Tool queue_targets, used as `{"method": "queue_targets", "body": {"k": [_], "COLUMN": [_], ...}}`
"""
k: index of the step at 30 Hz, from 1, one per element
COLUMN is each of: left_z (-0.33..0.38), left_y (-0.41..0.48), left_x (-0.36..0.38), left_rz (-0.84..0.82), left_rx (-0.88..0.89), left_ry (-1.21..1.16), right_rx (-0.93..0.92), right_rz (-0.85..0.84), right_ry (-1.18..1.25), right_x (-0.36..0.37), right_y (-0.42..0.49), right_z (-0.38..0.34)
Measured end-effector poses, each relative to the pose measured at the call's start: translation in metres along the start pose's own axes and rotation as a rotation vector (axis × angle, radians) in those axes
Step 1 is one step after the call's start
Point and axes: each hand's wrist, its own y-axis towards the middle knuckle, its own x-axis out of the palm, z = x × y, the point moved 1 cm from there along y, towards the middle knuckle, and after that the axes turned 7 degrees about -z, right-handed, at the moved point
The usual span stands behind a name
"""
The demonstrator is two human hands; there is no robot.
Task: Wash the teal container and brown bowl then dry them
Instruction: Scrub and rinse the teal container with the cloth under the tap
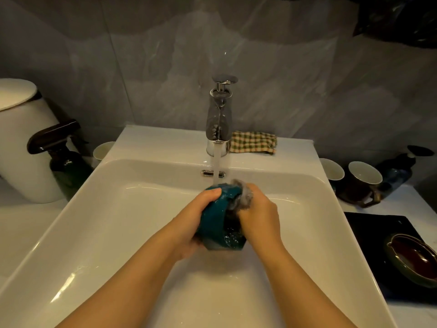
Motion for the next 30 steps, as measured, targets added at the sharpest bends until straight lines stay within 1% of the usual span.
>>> {"method": "queue_targets", "body": {"k": [2,3,4,5,7,10,12,13,14,15,16,19,21,23,24,26,28,29,30], "left_z": [-0.002,-0.003,-0.003,-0.002,0.000,0.007,0.010,0.011,0.011,0.011,0.011,0.013,0.013,0.008,0.006,0.006,0.007,0.007,0.007], "left_y": [-0.001,-0.001,0.000,0.000,0.000,0.000,0.000,0.000,-0.001,-0.001,-0.002,-0.001,0.000,0.002,0.003,0.003,0.002,0.000,-0.001], "left_x": [0.002,0.002,0.001,0.000,-0.001,0.001,0.002,0.002,0.002,0.002,0.003,0.002,0.000,-0.002,-0.002,0.000,0.002,0.003,0.003], "left_rz": [-0.015,-0.007,0.000,0.007,0.018,0.077,0.111,0.116,0.106,0.084,0.055,0.002,0.038,0.120,0.167,0.238,0.273,0.287,0.304], "left_rx": [-0.107,-0.133,-0.139,-0.130,-0.074,0.081,0.247,0.322,0.374,0.398,0.397,0.348,0.305,0.255,0.245,0.262,0.309,0.342,0.375], "left_ry": [-0.021,-0.041,-0.059,-0.069,-0.084,-0.105,-0.069,-0.039,-0.009,0.013,0.028,0.092,0.220,0.412,0.485,0.541,0.567,0.577,0.580], "right_rx": [-0.362,-0.512,-0.567,-0.520,-0.281,0.168,0.407,0.473,0.500,0.485,0.447,0.339,0.224,0.105,0.072,0.010,-0.144,-0.196,-0.161], "right_rz": [0.040,0.053,0.051,0.023,-0.019,-0.118,-0.232,-0.293,-0.316,-0.309,-0.270,-0.088,0.029,0.044,0.038,0.080,0.186,0.213,0.195], "right_ry": [-0.191,-0.267,-0.288,-0.265,-0.147,0.174,0.439,0.587,0.674,0.667,0.603,0.315,0.111,-0.157,-0.238,-0.294,-0.282,-0.237,-0.147], "right_x": [-0.001,0.002,0.004,0.004,0.001,0.004,0.008,0.011,0.013,0.014,0.014,0.007,-0.003,-0.011,-0.012,-0.008,-0.006,-0.005,-0.003], "right_y": [0.001,0.001,0.002,0.003,0.004,0.002,-0.002,-0.004,-0.005,-0.003,0.000,0.003,0.000,-0.006,-0.007,-0.008,-0.009,-0.009,-0.007], "right_z": [-0.007,-0.006,-0.006,-0.007,-0.007,-0.004,-0.005,-0.006,-0.006,-0.006,-0.005,-0.006,-0.003,-0.006,-0.008,-0.012,-0.018,-0.020,-0.020]}}
